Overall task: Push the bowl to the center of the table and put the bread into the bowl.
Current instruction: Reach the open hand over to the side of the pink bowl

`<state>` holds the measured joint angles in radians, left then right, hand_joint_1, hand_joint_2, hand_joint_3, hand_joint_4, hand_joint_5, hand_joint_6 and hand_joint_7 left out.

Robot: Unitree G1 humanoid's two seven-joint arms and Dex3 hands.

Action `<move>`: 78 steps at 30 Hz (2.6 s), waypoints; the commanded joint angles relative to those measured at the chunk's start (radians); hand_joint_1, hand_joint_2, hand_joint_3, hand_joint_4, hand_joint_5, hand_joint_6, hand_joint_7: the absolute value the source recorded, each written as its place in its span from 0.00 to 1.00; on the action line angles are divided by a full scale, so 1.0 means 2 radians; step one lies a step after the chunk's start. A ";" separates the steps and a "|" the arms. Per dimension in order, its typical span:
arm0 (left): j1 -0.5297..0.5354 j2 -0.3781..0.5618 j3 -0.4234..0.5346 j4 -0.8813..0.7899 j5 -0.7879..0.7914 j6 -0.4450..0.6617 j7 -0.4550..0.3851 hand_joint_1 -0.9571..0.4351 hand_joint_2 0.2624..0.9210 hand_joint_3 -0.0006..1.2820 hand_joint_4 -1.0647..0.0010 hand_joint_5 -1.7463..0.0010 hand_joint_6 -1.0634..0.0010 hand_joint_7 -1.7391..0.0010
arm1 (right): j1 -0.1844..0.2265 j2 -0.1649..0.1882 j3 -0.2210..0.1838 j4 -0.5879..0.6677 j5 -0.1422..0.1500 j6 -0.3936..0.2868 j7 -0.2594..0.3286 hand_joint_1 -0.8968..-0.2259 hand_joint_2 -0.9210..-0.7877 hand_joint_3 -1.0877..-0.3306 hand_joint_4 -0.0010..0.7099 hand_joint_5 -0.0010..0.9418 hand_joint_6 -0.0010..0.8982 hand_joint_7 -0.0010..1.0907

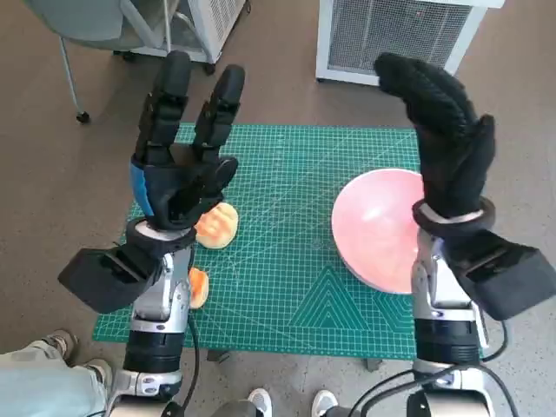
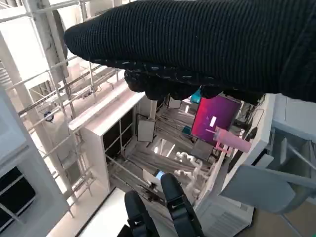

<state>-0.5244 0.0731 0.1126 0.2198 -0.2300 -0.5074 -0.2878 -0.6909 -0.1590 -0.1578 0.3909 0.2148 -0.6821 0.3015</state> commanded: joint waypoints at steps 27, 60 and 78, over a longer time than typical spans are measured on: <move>0.013 0.000 0.003 -0.002 0.000 -0.003 0.005 0.69 1.00 0.12 0.55 1.00 0.54 0.99 | 0.022 -0.092 -0.081 0.359 -0.059 -0.069 -0.126 0.45 0.00 0.28 0.33 0.01 0.00 0.51; 0.012 0.010 0.004 -0.010 0.002 0.005 0.004 0.67 1.00 0.12 0.55 1.00 0.54 1.00 | -0.002 0.008 -0.058 0.420 -0.050 0.029 -0.078 0.40 0.00 0.32 0.32 0.00 0.03 0.48; 0.014 0.018 0.006 -0.014 0.001 0.008 0.003 0.66 1.00 0.12 0.56 1.00 0.54 1.00 | -0.059 0.036 -0.055 0.434 -0.048 0.051 -0.077 0.34 0.00 0.35 0.38 0.01 0.09 0.40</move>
<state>-0.5069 0.1028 0.1231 0.2097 -0.2317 -0.4924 -0.2821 -0.7984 -0.1048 -0.2674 1.2375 0.1153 -0.6049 0.1396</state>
